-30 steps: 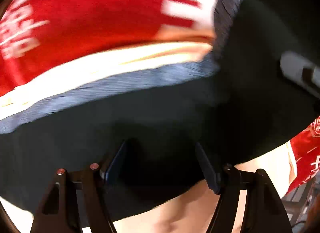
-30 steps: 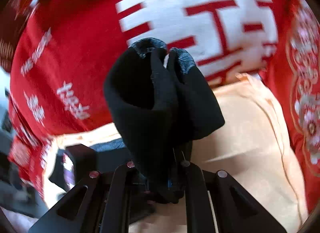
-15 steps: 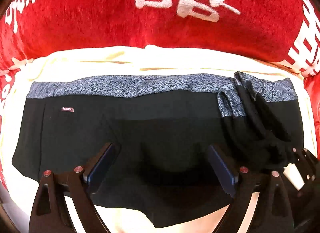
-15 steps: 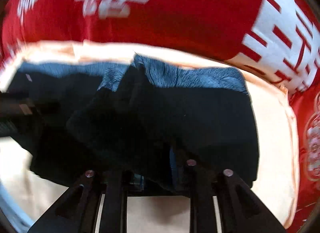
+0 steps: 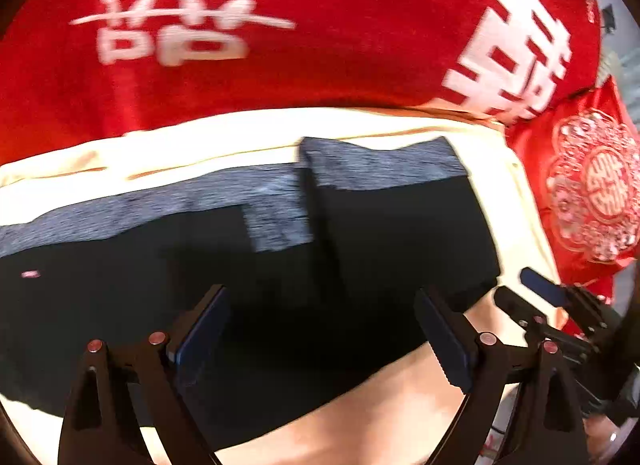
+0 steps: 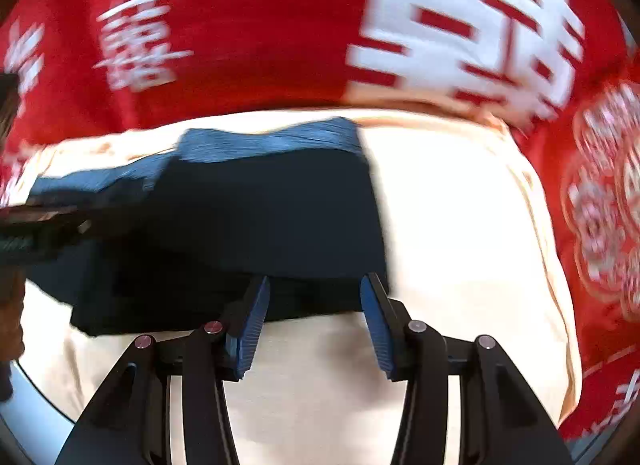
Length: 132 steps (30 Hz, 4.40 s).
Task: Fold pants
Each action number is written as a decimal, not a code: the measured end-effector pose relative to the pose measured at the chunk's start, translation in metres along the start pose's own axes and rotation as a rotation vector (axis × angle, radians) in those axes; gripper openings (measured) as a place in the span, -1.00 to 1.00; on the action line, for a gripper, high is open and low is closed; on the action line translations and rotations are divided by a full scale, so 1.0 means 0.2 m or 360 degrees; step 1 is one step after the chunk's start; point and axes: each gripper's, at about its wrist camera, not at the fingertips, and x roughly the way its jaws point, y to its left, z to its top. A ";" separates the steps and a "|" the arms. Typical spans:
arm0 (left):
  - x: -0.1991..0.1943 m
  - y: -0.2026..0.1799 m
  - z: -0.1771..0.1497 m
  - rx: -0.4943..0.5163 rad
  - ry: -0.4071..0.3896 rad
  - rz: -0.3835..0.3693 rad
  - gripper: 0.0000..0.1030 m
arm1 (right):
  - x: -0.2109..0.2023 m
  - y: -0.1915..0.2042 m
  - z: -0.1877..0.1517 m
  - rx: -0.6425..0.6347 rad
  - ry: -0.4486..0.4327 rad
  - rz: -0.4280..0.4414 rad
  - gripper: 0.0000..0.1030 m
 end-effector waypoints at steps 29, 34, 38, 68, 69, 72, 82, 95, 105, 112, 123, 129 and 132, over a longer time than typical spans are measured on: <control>0.18 -0.09 -0.05 0.0136 0.0236 -0.0031 -0.91 | 0.48 -0.56 0.21 0.0580 0.0324 0.0993 -0.45; 0.19 -0.06 -0.07 0.0163 0.0246 0.0005 -0.90 | 0.41 -0.41 0.17 0.0368 0.0311 0.0789 -0.47; 0.18 -0.08 -0.08 0.0185 0.0212 0.0041 -0.90 | 0.37 -0.37 0.19 0.0336 0.0278 0.0635 -0.35; -0.08 0.38 -0.27 -0.0352 0.0041 0.0394 0.24 | 0.33 0.74 0.18 -0.0497 0.0181 0.0492 -0.35; -0.08 0.41 -0.29 -0.0377 0.0045 0.0425 0.24 | 0.34 0.78 0.14 -0.0527 0.0184 0.0435 -0.36; -0.09 0.47 -0.33 -0.0409 0.0057 0.0486 0.24 | 0.33 0.82 0.10 -0.0492 0.0144 0.0355 -0.36; -0.13 0.59 -0.42 -0.0533 0.0049 0.0521 0.39 | 0.30 0.85 0.09 -0.0432 0.0193 0.0282 -0.36; -0.20 0.75 -0.53 -0.0626 0.0032 0.0518 0.39 | 0.19 0.98 -0.01 -0.0519 0.0295 0.0260 -0.12; -0.26 0.94 -0.59 -0.0748 -0.0008 0.0508 0.39 | 0.19 1.21 -0.04 -0.0623 0.0306 0.0282 0.02; -0.33 1.13 -0.68 -0.0856 -0.0060 0.0459 0.39 | 0.27 1.32 -0.06 -0.0681 0.0373 0.0263 0.08; -0.38 1.28 -0.80 -0.0973 -0.0107 0.0428 0.39 | 0.34 1.35 -0.06 -0.0653 0.0432 0.0257 0.23; -0.39 1.34 -0.83 -0.1071 -0.0140 0.0462 0.39 | 0.35 1.35 -0.06 -0.0642 0.0436 0.0253 0.26; -0.38 1.37 -0.84 -0.1112 -0.0117 0.0500 0.39 | 0.36 1.35 -0.06 -0.0642 0.0436 0.0252 0.27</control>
